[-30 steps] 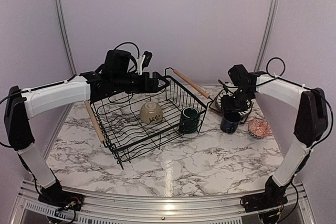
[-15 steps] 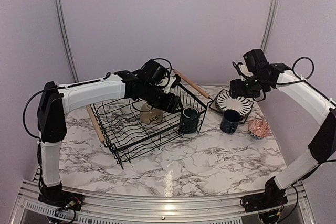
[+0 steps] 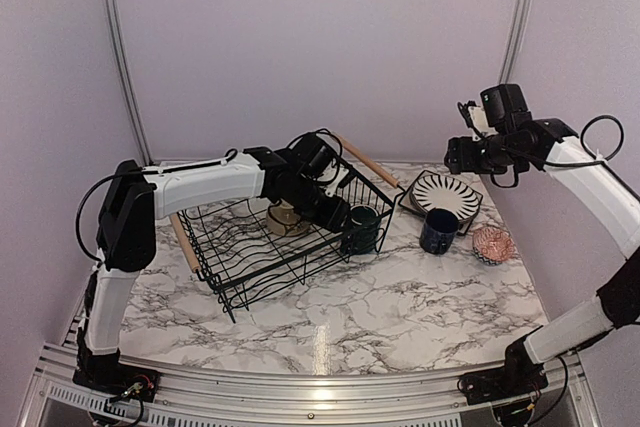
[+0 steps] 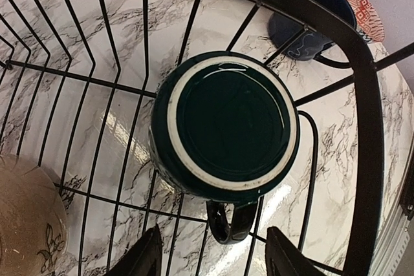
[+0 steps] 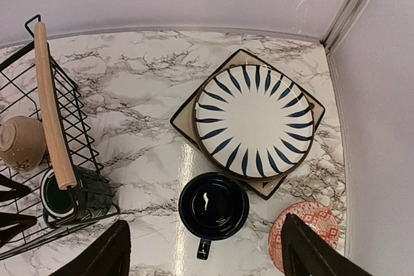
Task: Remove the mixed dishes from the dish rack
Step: Grab the cup from the dish rack.
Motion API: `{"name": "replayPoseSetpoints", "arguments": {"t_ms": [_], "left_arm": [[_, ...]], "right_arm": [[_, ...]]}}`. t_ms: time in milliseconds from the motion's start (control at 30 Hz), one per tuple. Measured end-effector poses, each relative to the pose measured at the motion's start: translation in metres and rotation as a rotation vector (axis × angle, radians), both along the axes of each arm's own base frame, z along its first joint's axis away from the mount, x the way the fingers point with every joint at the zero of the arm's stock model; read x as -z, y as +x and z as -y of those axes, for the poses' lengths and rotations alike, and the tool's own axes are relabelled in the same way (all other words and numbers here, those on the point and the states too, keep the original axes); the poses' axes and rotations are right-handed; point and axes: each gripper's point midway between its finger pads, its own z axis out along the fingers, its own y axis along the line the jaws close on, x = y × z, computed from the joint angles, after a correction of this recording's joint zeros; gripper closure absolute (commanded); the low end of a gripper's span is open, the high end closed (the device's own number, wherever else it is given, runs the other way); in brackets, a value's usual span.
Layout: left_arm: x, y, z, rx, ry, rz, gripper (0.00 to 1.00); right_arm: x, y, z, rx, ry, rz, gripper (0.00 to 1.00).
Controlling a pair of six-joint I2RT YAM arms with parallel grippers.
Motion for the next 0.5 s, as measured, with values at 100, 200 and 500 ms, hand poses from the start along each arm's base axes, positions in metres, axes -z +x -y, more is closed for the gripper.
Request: {"name": "replayPoseSetpoints", "arguments": {"t_ms": [100,200,500], "left_arm": [[-0.001,0.004,0.005,0.009,-0.008,0.009,0.45],[0.000,0.004,0.011,0.024,-0.018,0.007,0.42],[0.018,0.001,0.013,0.054,0.005,-0.017,0.50]], "right_arm": [[-0.002,0.000,0.000,0.001,0.002,0.009,0.23],[-0.004,0.001,0.000,0.000,0.005,0.015,0.23],[-0.006,0.003,-0.001,-0.002,0.009,0.028,0.23]]}}
